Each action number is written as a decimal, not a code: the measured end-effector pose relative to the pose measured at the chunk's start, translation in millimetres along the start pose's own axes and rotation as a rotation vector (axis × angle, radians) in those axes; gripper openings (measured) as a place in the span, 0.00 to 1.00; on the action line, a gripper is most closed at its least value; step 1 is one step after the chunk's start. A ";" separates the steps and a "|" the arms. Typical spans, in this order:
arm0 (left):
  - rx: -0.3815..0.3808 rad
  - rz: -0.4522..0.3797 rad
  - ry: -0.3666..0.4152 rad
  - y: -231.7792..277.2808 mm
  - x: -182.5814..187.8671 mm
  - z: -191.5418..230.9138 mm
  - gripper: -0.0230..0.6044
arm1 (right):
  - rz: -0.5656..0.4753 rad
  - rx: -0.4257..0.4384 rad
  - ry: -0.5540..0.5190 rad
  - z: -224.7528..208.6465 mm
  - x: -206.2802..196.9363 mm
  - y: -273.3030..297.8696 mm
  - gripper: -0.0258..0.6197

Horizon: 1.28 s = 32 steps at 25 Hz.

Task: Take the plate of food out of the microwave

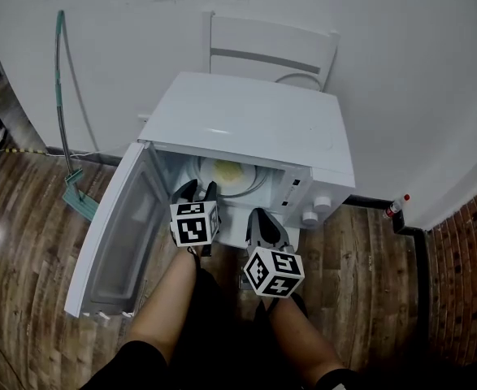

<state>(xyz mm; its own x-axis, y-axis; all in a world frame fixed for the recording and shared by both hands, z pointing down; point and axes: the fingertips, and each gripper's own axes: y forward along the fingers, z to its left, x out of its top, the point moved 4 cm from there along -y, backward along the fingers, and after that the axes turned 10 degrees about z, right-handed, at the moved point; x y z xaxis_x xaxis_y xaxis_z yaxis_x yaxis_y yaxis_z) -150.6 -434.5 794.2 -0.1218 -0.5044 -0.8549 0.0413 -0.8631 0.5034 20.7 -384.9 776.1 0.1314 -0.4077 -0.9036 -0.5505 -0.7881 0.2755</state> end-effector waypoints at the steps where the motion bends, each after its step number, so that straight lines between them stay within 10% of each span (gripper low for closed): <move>1: 0.010 0.007 0.000 3.6 0.1 0.8 0.29 | 0.003 -0.002 -0.003 -1.0 -1.3 -2.5 0.06; 12: 0.103 0.048 0.009 5.0 -9.2 6.8 0.31 | 0.015 -0.014 0.005 -10.5 -7.1 -12.0 0.06; 22: -0.187 0.107 -0.500 1.2 -31.6 12.1 0.31 | 0.026 0.032 0.029 -0.6 -9.5 1.0 0.06; 32: -0.369 0.050 -0.762 0.5 -37.7 3.2 0.14 | 0.079 0.075 0.146 -13.1 -18.4 15.1 0.06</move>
<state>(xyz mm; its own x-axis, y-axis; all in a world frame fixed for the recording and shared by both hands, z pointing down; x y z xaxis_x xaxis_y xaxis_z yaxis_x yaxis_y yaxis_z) -149.2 -415.8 827.1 -0.7409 -0.5011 -0.4472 0.3691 -0.8600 0.3523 20.7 -395.3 801.2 0.2004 -0.5334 -0.8218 -0.6229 -0.7168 0.3134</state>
